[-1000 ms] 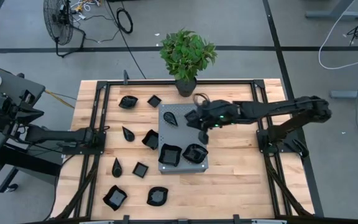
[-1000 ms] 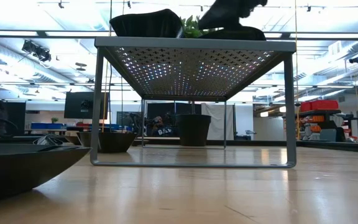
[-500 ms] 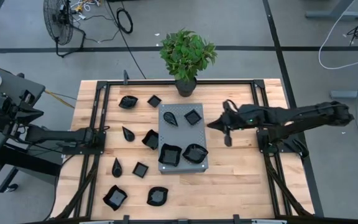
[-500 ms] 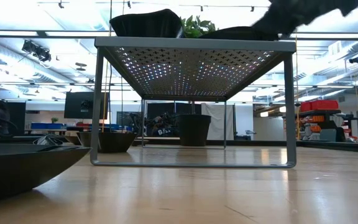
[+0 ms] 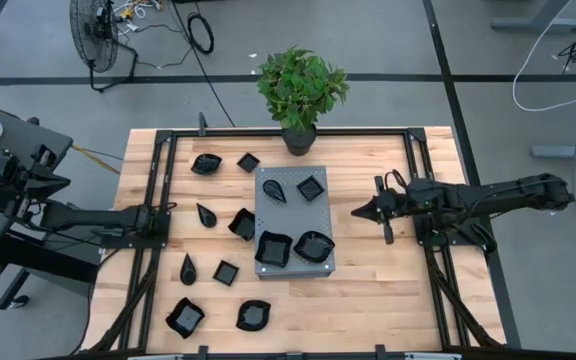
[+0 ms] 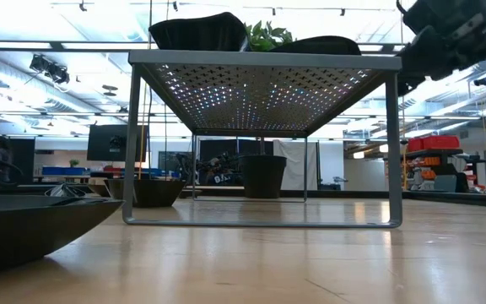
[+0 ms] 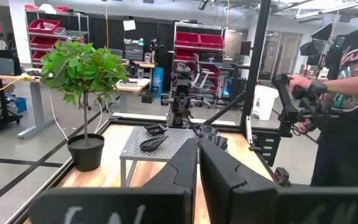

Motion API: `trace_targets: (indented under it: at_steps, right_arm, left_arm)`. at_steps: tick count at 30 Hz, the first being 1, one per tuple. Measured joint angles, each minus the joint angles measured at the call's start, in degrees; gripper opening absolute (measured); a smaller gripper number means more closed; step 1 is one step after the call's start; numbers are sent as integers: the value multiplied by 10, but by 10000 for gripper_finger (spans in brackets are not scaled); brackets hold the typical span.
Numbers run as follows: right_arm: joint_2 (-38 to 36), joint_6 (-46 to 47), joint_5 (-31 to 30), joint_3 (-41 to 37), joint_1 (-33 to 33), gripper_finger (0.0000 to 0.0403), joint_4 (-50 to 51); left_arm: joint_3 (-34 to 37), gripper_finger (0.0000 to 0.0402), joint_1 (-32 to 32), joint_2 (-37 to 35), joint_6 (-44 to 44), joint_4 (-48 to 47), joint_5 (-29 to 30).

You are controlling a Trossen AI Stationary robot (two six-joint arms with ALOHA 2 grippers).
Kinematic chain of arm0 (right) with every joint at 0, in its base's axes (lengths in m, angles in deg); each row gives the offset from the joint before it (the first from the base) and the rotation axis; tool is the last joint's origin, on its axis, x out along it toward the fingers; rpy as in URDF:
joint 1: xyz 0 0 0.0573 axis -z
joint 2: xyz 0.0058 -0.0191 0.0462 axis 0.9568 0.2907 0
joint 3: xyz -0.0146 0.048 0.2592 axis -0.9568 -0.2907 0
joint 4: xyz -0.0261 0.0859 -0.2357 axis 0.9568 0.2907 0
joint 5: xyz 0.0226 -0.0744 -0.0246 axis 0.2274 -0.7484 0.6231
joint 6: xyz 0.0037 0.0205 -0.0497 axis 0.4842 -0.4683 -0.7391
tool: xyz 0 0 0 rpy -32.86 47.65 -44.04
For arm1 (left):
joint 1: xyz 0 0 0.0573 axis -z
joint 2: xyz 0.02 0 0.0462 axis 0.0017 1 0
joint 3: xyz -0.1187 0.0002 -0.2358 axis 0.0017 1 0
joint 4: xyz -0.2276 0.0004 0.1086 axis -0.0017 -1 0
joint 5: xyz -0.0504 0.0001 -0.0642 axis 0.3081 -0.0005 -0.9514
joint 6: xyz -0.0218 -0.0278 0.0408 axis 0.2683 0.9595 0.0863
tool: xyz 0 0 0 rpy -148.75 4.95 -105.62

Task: Pick & Place Mini shaped plates
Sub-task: Stack the black bowl on top of the black bowl on the shelf

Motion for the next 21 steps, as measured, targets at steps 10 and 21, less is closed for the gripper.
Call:
trace_targets:
  at_steps: [10, 21]
  right_arm:
    - [-59, -2, 8, -95, 0, 0, -110]
    - [-154, 1, 8, -159, 0, 0, -110]
  left_arm:
    - [0, 23, 0, 0, 0, 0, 0]
    - [0, 23, 0, 0, 0, 0, 0]
